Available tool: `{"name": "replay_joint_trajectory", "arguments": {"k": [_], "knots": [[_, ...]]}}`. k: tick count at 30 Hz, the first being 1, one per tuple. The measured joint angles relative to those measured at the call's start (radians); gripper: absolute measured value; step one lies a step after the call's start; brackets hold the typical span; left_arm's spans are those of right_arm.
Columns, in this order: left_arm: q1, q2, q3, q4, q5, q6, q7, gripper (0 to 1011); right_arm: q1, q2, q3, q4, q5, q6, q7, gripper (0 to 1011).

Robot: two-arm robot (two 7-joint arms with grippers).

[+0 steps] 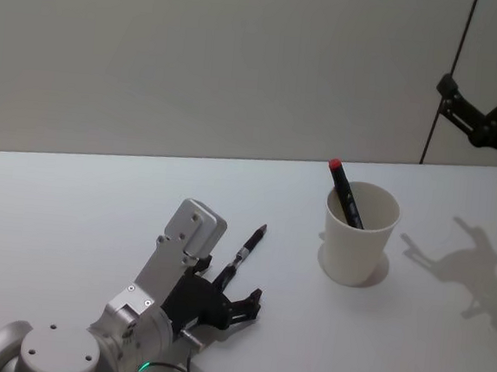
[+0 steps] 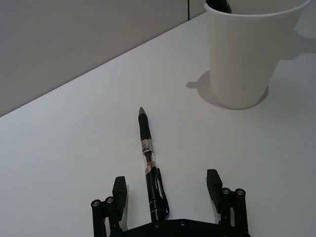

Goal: Place the pen into the pen holder.

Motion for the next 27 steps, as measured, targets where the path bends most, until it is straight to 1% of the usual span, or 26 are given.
{"name": "replay_joint_trajectory", "arguments": {"k": [10,13,18,27], "knots": [[0.001,0.000,-0.001,-0.002,0.003,0.008,0.003,998,0.000,0.000,0.000,0.000,0.000,0.000,0.000,1002],[0.001,0.000,-0.001,-0.002,0.004,0.009,0.004,952,0.000,0.000,0.000,0.000,0.000,0.000,0.000,1002],[0.001,0.000,-0.001,-0.002,0.005,0.011,0.005,912,0.000,0.000,0.000,0.000,0.000,0.000,0.000,1002],[0.001,0.000,-0.001,-0.003,0.006,0.013,0.005,864,0.000,0.000,0.000,0.000,0.000,0.000,0.000,1001]]}}
